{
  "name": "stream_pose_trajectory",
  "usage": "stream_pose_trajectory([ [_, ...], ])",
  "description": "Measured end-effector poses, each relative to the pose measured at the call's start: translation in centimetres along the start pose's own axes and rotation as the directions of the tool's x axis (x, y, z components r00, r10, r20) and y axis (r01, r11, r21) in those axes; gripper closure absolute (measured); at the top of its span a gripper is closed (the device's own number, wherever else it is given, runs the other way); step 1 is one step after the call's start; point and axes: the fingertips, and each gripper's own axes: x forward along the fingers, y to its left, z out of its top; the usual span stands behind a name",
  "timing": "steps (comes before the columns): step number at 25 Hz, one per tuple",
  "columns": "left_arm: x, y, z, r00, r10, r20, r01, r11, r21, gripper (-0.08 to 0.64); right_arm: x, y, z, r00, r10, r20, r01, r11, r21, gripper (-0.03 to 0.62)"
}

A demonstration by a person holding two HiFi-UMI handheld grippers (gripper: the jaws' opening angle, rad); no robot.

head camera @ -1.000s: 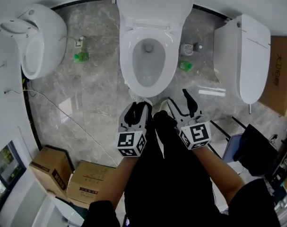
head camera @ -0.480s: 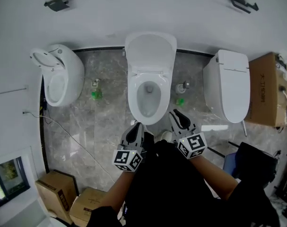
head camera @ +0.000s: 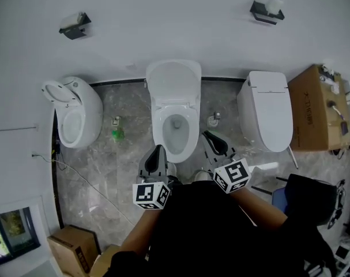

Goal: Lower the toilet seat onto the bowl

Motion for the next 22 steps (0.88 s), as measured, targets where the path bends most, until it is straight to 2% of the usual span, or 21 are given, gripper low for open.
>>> stream_pose_trajectory([
  [5,0.8,0.1,2.6,0.997,-0.076,0.004,0.076,0.996,0.048,0.543,0.9,0.9,3.4,0.997,-0.062,0.049,0.062,0.998,0.004,0.540],
  [13,1.7,4.2,6.8,0.994,-0.104,0.039,0.101,0.992,0.080,0.543,2.0,1.7,6.6,0.985,-0.133,0.110,0.140,0.989,-0.052,0.552],
  [22,0.0,7.2,7.2,0.990,-0.124,0.064,0.119,0.989,0.083,0.543,2.4,4.1,6.9,0.977,-0.166,0.136,0.175,0.983,-0.060,0.555],
])
